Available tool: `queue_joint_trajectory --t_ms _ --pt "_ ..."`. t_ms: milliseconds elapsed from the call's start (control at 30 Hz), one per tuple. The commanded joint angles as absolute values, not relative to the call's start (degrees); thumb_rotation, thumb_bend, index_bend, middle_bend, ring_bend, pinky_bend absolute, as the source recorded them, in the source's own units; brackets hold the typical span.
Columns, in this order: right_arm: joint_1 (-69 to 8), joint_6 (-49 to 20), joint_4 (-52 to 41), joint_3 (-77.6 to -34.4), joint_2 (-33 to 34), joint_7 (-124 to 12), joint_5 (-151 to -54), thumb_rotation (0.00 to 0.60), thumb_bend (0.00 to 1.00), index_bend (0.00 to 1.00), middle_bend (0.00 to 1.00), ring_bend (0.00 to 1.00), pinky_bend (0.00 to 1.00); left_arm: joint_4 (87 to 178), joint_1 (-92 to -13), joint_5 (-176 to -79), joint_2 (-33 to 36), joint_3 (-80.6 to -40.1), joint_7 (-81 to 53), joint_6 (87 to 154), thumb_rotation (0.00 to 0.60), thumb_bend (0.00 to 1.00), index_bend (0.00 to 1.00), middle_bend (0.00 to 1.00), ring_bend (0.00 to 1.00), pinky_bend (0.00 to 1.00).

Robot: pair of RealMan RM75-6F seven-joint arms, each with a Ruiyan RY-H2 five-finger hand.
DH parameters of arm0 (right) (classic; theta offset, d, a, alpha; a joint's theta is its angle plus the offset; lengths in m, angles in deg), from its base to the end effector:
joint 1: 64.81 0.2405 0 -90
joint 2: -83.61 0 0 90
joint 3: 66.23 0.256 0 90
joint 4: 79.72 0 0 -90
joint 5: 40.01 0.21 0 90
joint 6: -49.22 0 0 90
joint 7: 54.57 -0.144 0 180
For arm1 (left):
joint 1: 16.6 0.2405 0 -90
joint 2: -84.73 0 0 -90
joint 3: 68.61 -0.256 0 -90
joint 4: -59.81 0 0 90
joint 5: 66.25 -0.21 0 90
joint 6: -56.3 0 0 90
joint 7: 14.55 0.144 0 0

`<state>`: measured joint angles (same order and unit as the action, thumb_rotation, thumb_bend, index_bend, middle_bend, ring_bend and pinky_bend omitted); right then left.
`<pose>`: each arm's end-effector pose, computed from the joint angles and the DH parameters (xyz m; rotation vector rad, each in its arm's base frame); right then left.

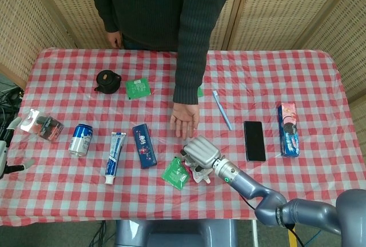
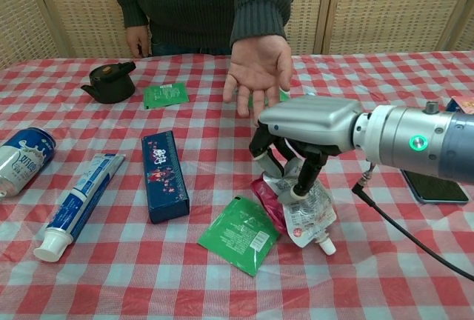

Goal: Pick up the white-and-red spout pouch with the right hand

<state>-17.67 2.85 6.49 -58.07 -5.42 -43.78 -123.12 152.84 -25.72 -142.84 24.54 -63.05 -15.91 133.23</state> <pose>-0.0927 -0.3148 -0.0446 2.2744 -0.7723 1.0390 -0.3236 0.2134 0.1783 -1.3336 -0.9757 -0.8199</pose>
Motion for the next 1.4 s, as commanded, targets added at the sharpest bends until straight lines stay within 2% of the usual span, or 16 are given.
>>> queue_joint_trajectory --t_ms 33,200,367,533,800,833,900,933,967,1033,1067,1267,1400 --pt "-18.1 -0.3 14.3 -57.9 0.2 -44.1 -126.4 0.6 0.48 0.7 0.71 0.65 0.67 153.1 -25.5 -143.3 24.8 -63.2 -16.2 133.7 0.6 0.0 0.0 0.0 0.0 0.0" --pt "-17.5 -2.7 21.9 -54.7 6.1 -43.3 -127.0 0.6 0.49 0.71 0.71 0.65 0.67 153.2 -25.4 -143.6 25.0 -63.3 -16.7 133.7 0.6 0.0 0.0 0.0 0.0 0.0" --pt "-15.7 -2.9 23.9 -49.2 9.4 -39.6 -121.3 0.6 0.49 0.71 0.71 0.65 0.67 153.2 -25.4 -143.5 25.3 -63.2 -17.4 133.7 0.6 0.0 0.0 0.0 0.0 0.0" --pt "-13.7 -2.3 22.0 -46.5 9.9 -34.3 -114.2 0.6 0.5 0.71 0.71 0.65 0.67 153.1 -25.5 -143.0 25.4 -63.1 -17.7 133.3 0.6 0.0 0.0 0.0 0.0 0.0" --pt "-11.2 -2.8 17.6 -45.8 7.6 -29.0 -105.8 0.6 0.48 0.68 0.7 0.65 0.67 152.8 -25.8 -142.1 25.2 -63.0 -17.1 132.4 0.6 0.0 0.0 0.0 0.0 0.0" --pt "-11.0 -3.1 17.0 -45.7 7.2 -28.4 -104.8 0.6 0.42 0.6 0.66 0.63 0.66 152.8 -25.9 -142.0 25.1 -63.0 -17.0 132.4 0.6 0.0 0.0 0.0 0.0 0.0" --pt "-10.5 -3.5 16.4 -45.6 6.8 -27.0 -102.7 0.6 0.19 0.33 0.44 0.49 0.59 152.8 -25.9 -141.9 25.1 -63.0 -16.9 132.3 0.6 0.0 0.0 0.0 0.0 0.0" --pt "-10.4 -3.5 16.4 -45.6 6.8 -26.5 -101.8 0.6 0.07 0.16 0.27 0.37 0.49 152.8 -25.9 -141.9 25.1 -63.0 -16.8 132.3 0.6 0.0 0.0 0.0 0.0 0.0" --pt "-10.3 -3.6 16.7 -45.4 6.9 -25.9 -100.0 0.6 0.01 0.05 0.12 0.24 0.37 152.8 -25.9 -141.8 25.1 -63.0 -16.8 132.3 0.6 0.0 0.0 0.0 0.0 0.0" --pt "-10.3 -5.6 18.1 -44.2 7.2 -25.6 -98.0 0.6 0.0 0.0 0.01 0.1 0.2 152.8 -25.9 -141.7 25.1 -62.9 -16.9 132.3 0.6 0.0 0.0 0.0 0.0 0.0" --pt "-10.4 -6.6 18.7 -43.7 7.3 -25.6 -97.8 0.6 0.0 0.0 0.0 0.05 0.15 152.8 -25.9 -141.7 25.1 -62.9 -16.9 132.3 0.6 0.0 0.0 0.0 0.0 0.0" --pt "-13.0 -11.8 26.5 -41.2 13.1 -27.0 -98.1 0.6 0.0 0.0 0.0 0.01 0.11 153.2 -25.7 -142.7 25.5 -63.2 -17.4 132.9 0.6 0.0 0.0 0.0 0.0 0.0" --pt "-17.2 -14.6 30.9 -41.9 18.8 -29.8 -101.2 0.6 0.0 0.0 0.0 0.01 0.11 153.5 -25.3 -143.8 25.8 -63.4 -18.1 133.8 0.6 0.0 0.0 0.0 0.0 0.0"
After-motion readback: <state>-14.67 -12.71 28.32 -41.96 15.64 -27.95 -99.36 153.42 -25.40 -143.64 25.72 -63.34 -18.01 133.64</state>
